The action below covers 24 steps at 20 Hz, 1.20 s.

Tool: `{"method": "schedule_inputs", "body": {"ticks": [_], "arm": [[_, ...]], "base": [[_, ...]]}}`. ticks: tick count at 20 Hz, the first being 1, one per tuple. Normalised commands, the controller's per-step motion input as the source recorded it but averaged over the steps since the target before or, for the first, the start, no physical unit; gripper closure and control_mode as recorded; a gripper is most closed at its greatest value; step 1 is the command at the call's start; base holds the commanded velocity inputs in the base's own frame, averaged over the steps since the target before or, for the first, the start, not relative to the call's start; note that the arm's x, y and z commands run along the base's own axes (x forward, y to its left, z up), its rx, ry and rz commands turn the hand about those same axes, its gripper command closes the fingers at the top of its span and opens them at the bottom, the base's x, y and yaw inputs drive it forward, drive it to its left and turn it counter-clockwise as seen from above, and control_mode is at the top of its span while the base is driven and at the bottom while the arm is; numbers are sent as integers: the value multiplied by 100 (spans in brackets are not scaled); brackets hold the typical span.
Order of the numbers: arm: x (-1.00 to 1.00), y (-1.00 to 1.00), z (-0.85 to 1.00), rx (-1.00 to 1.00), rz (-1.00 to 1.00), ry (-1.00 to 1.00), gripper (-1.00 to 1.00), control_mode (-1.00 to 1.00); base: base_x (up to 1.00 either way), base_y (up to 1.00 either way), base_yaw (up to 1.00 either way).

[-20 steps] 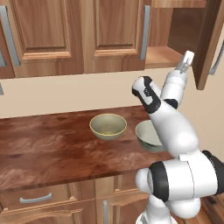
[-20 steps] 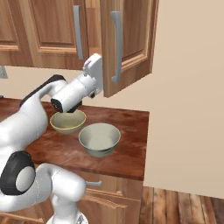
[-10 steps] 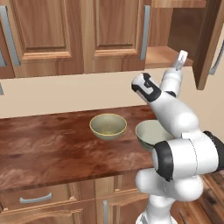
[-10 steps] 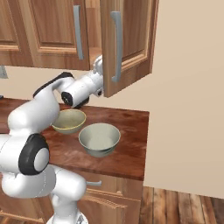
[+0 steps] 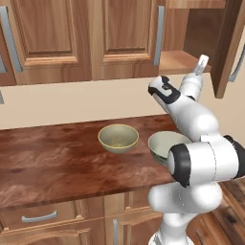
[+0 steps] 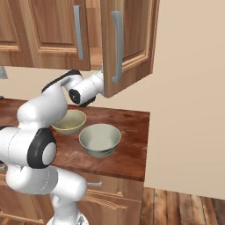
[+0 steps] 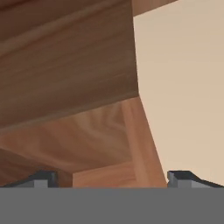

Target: Open the cabinet. Pick the bowls from the counter and place them in the cabinet. Then close the cabinet.

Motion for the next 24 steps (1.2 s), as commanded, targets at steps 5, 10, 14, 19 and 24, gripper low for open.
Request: {"method": "schedule_inputs", "body": {"ticks": [5, 10, 14, 19, 24], "arm": [[16, -7, -7, 0, -21, 0, -100, -100], [13, -13, -6, 0, -24, 0, -100, -100], [2, -22, -3, 0, -24, 0, -100, -100], [-43, -28, 0, 0, -27, -11, -100, -100], [-20, -35, 2, 0, -28, -21, -100, -100]], "base": [[0, 0, 0], [0, 0, 0], [0, 0, 0], [0, 0, 0], [0, 0, 0]]}}
